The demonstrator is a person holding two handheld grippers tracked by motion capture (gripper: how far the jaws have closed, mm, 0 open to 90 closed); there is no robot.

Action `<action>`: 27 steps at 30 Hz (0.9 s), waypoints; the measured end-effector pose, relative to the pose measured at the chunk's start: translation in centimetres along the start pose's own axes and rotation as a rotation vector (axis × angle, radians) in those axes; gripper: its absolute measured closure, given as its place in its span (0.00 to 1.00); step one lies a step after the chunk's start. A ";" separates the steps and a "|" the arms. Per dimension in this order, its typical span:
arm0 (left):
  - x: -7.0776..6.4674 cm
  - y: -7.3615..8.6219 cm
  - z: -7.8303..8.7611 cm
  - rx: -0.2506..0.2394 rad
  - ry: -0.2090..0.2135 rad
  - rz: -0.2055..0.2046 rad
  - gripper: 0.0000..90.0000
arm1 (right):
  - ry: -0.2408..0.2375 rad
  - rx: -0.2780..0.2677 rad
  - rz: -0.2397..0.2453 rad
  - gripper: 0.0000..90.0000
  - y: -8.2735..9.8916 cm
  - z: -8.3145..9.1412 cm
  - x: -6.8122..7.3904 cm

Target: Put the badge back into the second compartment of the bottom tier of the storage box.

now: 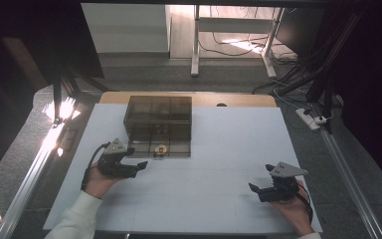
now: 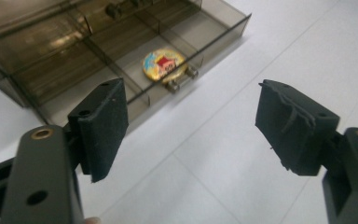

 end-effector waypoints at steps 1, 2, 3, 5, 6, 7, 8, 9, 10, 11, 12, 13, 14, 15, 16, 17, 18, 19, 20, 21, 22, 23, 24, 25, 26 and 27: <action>0.0 0.2 0.1 -0.001 -0.002 0.002 0.27 | -0.001 -0.003 -0.002 0.07 0.0 0.0 0.0; -0.1 0.5 0.2 -0.002 -0.003 0.005 0.27 | 0.000 -0.002 0.000 0.07 0.0 0.0 0.1; -0.1 0.7 0.3 -0.003 -0.004 0.007 0.27 | 0.000 -0.003 0.000 0.07 0.0 0.0 0.1; -0.2 1.3 0.4 -0.003 -0.009 0.010 0.26 | 0.001 -0.001 0.001 0.07 0.0 0.0 0.1; -0.3 1.5 0.5 -0.005 -0.010 0.010 0.26 | 0.001 -0.001 0.001 0.07 0.0 0.1 0.1; -0.4 1.7 0.6 -0.008 -0.010 0.012 0.26 | -0.001 -0.001 0.001 0.07 0.0 0.1 0.1; -0.5 2.1 0.7 -0.010 -0.009 0.011 0.26 | -0.001 -0.001 0.001 0.07 0.0 0.1 0.0; -0.6 2.4 0.7 -0.006 -0.009 0.009 0.26 | -0.001 -0.001 0.000 0.07 0.0 0.1 0.0; -0.8 2.7 0.7 -0.003 -0.011 0.006 0.25 | -0.002 -0.002 -0.001 0.07 0.0 0.1 0.0; -0.8 2.9 0.7 -0.002 -0.011 0.005 0.25 | -0.003 -0.002 0.000 0.07 0.0 0.1 0.0; -0.8 3.4 0.7 0.002 -0.012 0.008 0.25 | -0.003 -0.004 0.002 0.07 0.0 0.1 0.0; -0.8 3.7 0.7 0.006 -0.012 0.012 0.25 | -0.006 -0.007 0.001 0.07 0.0 0.1 0.1; -0.8 4.0 0.8 0.008 -0.015 0.015 0.25 | -0.006 -0.005 0.002 0.07 0.0 0.2 0.1; -0.8 4.3 0.8 0.009 -0.018 0.018 0.24 | -0.007 -0.009 -0.004 0.07 0.0 0.2 0.1; -0.8 4.6 0.8 0.012 -0.019 0.024 0.24 | -0.010 -0.016 -0.005 0.07 -0.1 0.3 0.2; -0.7 4.8 0.9 0.013 -0.019 0.025 0.24 | -0.017 -0.014 -0.008 0.08 -0.1 0.4 0.2; -0.7 4.9 0.9 0.015 -0.022 0.026 0.24 | -0.019 -0.018 -0.009 0.09 -0.1 0.5 0.2; -0.6 5.1 0.9 0.016 -0.023 0.030 0.24 | -0.018 -0.026 -0.009 0.09 -0.1 0.5 0.2; -0.6 5.2 0.9 0.020 -0.024 0.032 0.23 | -0.017 -0.029 -0.008 0.09 -0.1 0.7 0.3; -0.6 5.3 0.9 0.021 -0.025 0.032 0.23 | -0.022 -0.037 -0.011 0.09 -0.1 0.7 0.4; -0.6 5.3 0.9 0.021 -0.026 0.032 0.23 | -0.018 -0.034 -0.009 0.09 -0.1 0.8 0.4; -0.5 5.4 0.9 0.021 -0.025 0.033 0.23 | -0.019 -0.036 -0.007 0.09 -0.1 0.8 0.5; -0.5 5.4 0.9 0.022 -0.025 0.034 0.23 | -0.019 -0.036 -0.003 0.09 -0.1 0.8 0.5; -0.5 5.4 0.9 0.023 -0.027 0.035 0.23 | -0.019 -0.036 -0.002 0.09 -0.2 0.8 0.6; -0.4 5.5 0.9 0.022 -0.028 0.037 0.23 | -0.021 -0.032 0.000 0.09 -0.1 0.9 0.6; -0.4 5.5 1.0 0.023 -0.027 0.037 0.22 | -0.020 -0.032 0.001 0.09 -0.1 0.8 0.6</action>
Point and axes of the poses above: each handheld gripper's, and its own axes: z roughly backward along the jaws, y roughly out of its underside, x roughly to its left, the point moved 8 cm from there along -z, roughly forward along the jaws, and after that the axes turned 6 degrees about x, right-handed, at the moved point
